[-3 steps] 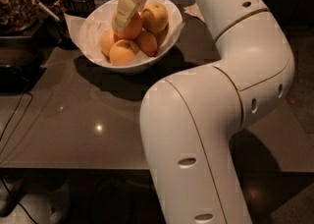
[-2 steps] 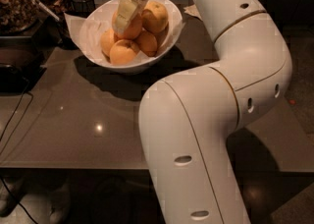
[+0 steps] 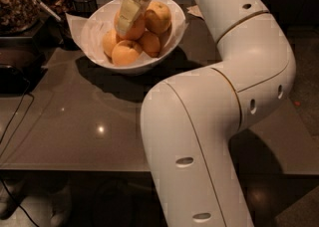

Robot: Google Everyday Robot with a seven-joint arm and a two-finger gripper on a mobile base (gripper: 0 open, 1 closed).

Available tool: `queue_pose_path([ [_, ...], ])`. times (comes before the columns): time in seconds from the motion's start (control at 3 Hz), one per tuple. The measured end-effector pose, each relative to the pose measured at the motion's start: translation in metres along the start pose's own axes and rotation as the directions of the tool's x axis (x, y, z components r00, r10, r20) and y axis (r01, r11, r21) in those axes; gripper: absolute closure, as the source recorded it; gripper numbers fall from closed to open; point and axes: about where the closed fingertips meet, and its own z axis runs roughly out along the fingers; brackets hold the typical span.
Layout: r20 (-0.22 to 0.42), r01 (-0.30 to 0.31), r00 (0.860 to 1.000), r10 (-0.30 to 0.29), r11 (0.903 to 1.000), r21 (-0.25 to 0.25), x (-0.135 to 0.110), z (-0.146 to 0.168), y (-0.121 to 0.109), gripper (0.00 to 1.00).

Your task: Pick orange from white bowl

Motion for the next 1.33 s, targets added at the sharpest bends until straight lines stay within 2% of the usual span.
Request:
queue_pose_path([
  [0.33, 0.0, 0.0, 1.0, 0.0, 1.0, 0.0, 0.0, 0.0, 0.0, 0.47],
  [1.0, 0.0, 0.0, 1.0, 0.0, 1.0, 0.0, 0.0, 0.0, 0.0, 0.94],
  [1.33, 0.049, 0.028, 0.998, -0.029, 0.9988, 0.04, -0.014, -0.009, -0.003, 1.0],
])
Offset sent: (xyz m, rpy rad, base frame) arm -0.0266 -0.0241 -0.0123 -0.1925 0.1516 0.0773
